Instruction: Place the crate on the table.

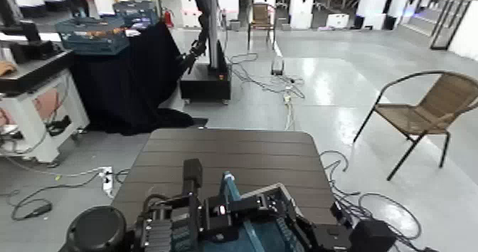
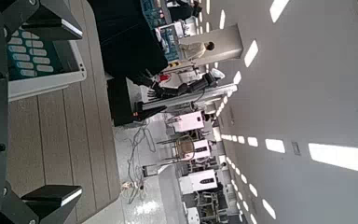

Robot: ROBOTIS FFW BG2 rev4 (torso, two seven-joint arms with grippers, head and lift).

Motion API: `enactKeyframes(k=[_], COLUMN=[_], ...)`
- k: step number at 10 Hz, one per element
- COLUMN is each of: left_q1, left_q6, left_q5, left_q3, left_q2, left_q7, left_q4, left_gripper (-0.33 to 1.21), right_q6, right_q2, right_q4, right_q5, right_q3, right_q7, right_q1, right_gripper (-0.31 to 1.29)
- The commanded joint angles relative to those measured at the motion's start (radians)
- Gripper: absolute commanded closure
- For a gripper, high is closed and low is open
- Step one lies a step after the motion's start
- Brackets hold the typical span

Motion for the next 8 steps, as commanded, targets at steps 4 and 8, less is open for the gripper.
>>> enactKeyframes(k=[4, 8], left_q1=[-0.001, -0.007], left_q6=[-0.003, -0.002], left_q5=[-0.006, -0.006], left_q3=[-0.003, -0.003], left_q2=[-0.001, -0.003], left_q7=[-0.004, -0.004], left_q4=[0.002, 0.011], left_gripper=[1.19, 1.19], right_q6=[0.0, -0.002], right_q2=[0.0, 0.002], right_q4=[0.0, 0.001], right_q5=[-0.002, -0.003], right_q3=[0.0, 0.0], right_q7=[0.0, 0.0], right_q1=[0.0, 0.0], right_gripper=[0.14, 0.14])
